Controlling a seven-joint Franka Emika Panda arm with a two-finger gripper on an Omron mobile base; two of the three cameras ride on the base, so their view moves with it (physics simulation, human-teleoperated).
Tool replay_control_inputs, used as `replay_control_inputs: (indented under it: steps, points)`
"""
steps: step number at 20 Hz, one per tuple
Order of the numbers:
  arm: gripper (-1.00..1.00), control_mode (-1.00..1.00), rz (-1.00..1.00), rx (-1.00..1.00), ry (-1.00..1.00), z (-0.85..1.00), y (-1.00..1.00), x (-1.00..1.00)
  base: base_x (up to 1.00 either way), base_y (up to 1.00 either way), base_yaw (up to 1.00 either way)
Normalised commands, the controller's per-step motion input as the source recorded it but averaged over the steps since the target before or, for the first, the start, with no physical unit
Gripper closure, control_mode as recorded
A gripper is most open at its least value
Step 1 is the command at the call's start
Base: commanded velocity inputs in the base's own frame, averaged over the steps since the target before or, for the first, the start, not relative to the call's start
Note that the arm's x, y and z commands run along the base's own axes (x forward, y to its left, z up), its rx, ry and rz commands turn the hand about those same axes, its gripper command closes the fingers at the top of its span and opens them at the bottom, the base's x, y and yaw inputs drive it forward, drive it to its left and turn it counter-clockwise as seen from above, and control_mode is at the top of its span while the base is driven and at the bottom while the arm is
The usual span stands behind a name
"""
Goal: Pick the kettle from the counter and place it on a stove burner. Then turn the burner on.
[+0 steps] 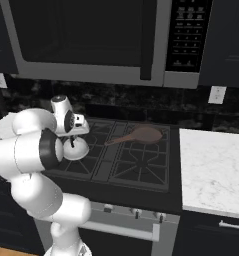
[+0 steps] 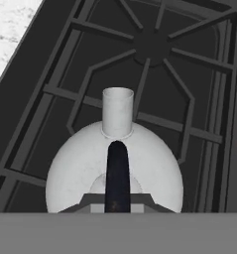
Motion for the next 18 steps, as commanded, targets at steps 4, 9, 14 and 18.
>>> replay_control_inputs:
  steps: [4, 9, 14, 18]
  points:
    - [-1.00, -1.00, 0.00, 0.03, 0.00, 0.00, 0.00, 0.00, 0.00, 0.00, 0.00]
    - [-1.00, -1.00, 0.00, 0.00, 0.00, 0.00, 0.00, 0.00, 0.00, 0.00, 0.00]
    - [-1.00, -1.00, 0.00, 0.00, -0.04, 0.25, 0.00, 0.00, 0.00, 0.00, 0.00]
    - [-1.00, -1.00, 0.00, 0.00, -0.21, 0.57, 0.00, -0.41, 0.00, 0.00, 0.00]
